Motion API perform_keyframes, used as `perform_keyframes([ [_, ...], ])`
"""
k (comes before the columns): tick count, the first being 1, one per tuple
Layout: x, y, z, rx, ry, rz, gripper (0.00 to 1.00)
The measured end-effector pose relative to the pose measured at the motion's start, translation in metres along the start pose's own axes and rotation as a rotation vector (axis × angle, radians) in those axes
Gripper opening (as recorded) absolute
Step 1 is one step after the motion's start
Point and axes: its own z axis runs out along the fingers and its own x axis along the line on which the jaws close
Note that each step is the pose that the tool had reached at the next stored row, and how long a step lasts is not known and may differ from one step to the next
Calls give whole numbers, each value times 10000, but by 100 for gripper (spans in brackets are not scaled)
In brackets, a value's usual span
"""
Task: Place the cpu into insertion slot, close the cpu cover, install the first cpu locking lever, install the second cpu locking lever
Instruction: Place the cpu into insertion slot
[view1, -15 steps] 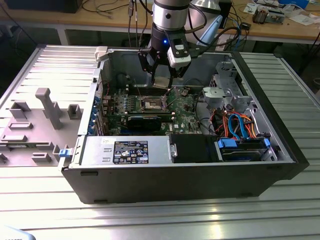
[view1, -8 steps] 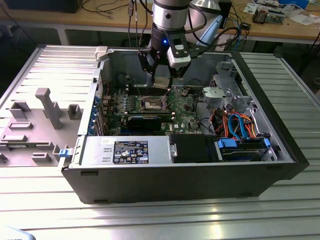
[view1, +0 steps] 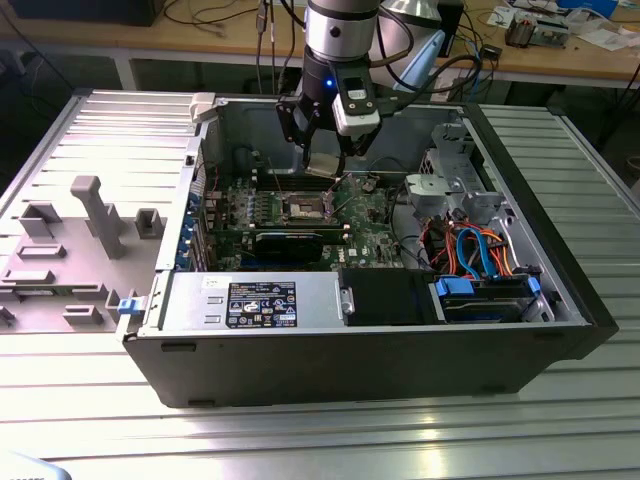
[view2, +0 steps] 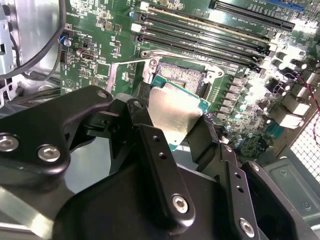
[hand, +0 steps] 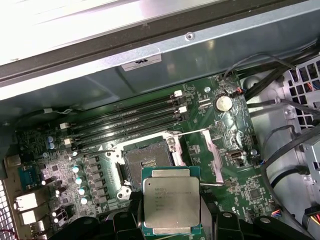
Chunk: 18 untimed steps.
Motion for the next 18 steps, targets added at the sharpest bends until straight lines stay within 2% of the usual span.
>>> perform_keyframes([
  [18, 0, 0, 0, -8, -8, 425, 55],
])
